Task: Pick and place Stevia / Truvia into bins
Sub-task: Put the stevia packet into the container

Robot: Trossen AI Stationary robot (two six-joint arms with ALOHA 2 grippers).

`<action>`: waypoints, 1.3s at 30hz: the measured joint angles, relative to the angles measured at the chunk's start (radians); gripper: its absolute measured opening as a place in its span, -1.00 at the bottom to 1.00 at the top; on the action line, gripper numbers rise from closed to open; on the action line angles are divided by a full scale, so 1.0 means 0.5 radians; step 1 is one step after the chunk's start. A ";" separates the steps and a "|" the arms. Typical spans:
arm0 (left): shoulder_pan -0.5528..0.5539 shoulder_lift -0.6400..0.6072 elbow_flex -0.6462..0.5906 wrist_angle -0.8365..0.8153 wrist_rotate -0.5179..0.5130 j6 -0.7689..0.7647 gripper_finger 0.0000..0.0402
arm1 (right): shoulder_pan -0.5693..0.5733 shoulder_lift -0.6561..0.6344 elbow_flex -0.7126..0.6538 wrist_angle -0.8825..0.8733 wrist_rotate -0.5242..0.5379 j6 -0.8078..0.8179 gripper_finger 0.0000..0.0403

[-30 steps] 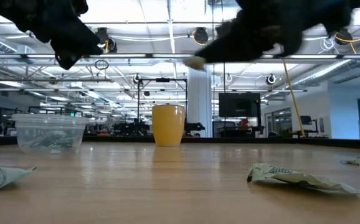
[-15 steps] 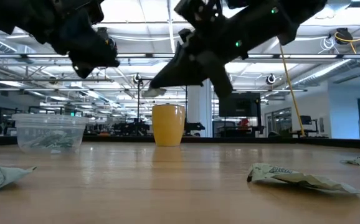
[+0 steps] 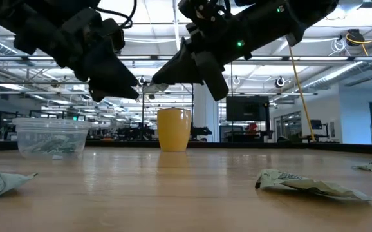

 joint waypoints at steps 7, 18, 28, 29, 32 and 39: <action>0.009 0.018 -0.001 0.259 0.023 -0.089 0.16 | 0.000 0.000 0.000 0.006 0.000 0.000 -1.00; -0.009 0.056 -0.002 0.341 0.083 -0.199 0.17 | 0.000 0.000 0.000 0.163 0.000 0.010 -1.00; -0.006 0.058 -0.002 0.327 0.084 -0.205 0.17 | 0.000 -0.001 -0.001 0.217 0.000 0.011 -1.00; -0.006 0.058 -0.002 0.327 0.083 -0.205 0.17 | 0.000 -0.001 -0.001 0.237 0.000 0.010 -1.00; -0.006 0.058 -0.002 0.329 0.083 -0.202 0.17 | 0.000 -0.001 -0.001 0.311 -0.001 0.014 -1.00; -0.006 0.058 -0.002 0.336 0.032 -0.137 0.17 | 0.000 -0.001 -0.001 0.404 -0.001 0.015 -1.00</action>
